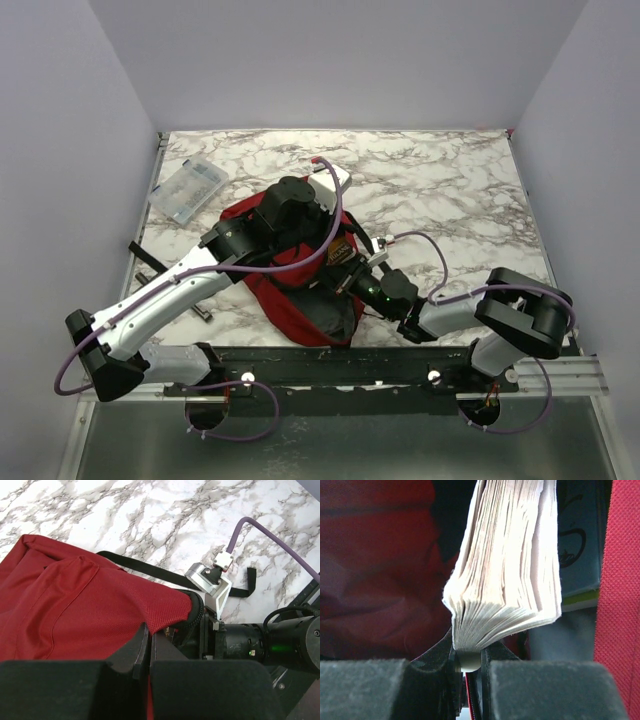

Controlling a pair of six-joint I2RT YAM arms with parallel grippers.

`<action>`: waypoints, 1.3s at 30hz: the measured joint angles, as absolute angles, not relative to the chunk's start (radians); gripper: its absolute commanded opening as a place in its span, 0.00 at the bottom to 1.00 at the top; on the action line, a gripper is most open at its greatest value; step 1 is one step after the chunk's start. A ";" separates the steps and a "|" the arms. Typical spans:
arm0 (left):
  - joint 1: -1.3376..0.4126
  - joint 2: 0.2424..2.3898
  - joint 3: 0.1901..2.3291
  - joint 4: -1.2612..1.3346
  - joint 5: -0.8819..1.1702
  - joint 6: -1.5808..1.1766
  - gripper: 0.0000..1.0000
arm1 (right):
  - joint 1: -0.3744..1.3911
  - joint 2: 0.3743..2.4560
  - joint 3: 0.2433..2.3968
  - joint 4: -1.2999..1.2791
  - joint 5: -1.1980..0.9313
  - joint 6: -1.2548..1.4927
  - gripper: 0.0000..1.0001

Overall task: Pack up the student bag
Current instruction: Place the book in the student bag.

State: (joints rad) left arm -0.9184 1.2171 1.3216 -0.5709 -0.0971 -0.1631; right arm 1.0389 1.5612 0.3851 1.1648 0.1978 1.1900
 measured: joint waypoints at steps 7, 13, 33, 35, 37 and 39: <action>-0.916 1.240 1.346 -0.572 -0.041 -0.143 0.00 | 1.034 1.560 0.384 1.136 0.209 1.221 0.12; -0.918 1.209 1.329 -0.548 -0.097 -0.190 0.00 | 1.030 1.557 0.307 1.129 0.168 1.282 0.01; -0.939 1.262 1.386 -0.405 -0.068 -0.273 0.00 | 1.025 1.305 0.359 0.595 0.174 1.421 0.00; -0.946 1.257 1.386 -0.392 -0.068 -0.255 0.00 | 1.025 1.259 0.358 0.540 0.180 1.432 0.00; -0.950 1.246 1.386 -0.385 -0.069 -0.250 0.00 | 1.021 1.228 0.358 0.500 0.191 1.437 0.01; -0.951 1.239 1.386 -0.379 -0.068 -0.250 0.00 | 1.021 1.221 0.361 0.480 0.202 1.431 0.04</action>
